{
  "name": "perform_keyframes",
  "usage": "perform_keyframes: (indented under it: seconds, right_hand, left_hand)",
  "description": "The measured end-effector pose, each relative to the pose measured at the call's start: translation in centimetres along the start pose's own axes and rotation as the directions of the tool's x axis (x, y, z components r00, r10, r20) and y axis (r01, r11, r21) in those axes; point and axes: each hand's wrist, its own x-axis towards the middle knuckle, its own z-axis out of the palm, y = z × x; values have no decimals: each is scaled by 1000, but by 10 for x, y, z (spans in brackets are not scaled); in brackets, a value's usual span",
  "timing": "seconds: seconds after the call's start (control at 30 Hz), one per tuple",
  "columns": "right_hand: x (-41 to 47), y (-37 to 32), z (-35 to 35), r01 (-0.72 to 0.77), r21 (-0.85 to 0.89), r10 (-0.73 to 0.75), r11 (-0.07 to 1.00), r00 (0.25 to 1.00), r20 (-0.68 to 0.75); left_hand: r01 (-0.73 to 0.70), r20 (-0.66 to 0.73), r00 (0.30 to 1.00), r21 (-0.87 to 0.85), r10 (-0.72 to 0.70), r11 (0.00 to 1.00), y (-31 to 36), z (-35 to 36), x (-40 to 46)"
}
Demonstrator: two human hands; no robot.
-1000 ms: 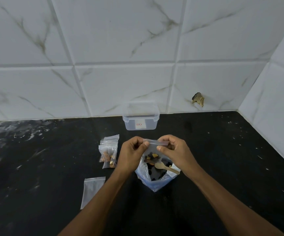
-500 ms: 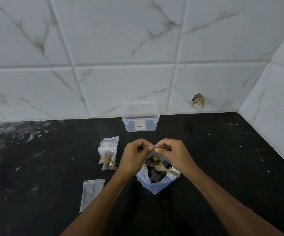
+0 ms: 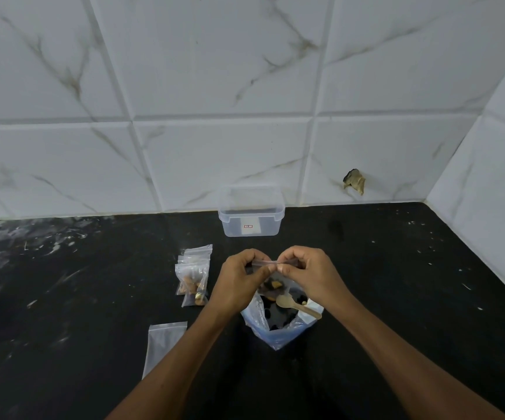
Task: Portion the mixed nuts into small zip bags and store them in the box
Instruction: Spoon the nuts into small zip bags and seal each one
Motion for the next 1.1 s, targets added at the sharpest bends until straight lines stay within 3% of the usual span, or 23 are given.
perform_keyframes:
  seconds: [0.2, 0.73, 1.1]
  right_hand:
    - [-5, 2, -5, -86, 86, 85, 993, 996, 14]
    - [-8, 0, -8, -149, 219, 157, 964, 987, -22]
    - [-8, 4, -5, -170, 200, 183, 965, 982, -49]
  left_hand:
    - [45, -41, 998, -8, -45, 999, -7, -3, 1]
    - [110, -62, 991, -79, -115, 991, -16, -12, -2]
    - [107, -92, 989, -95, -115, 990, -18, -12, -2]
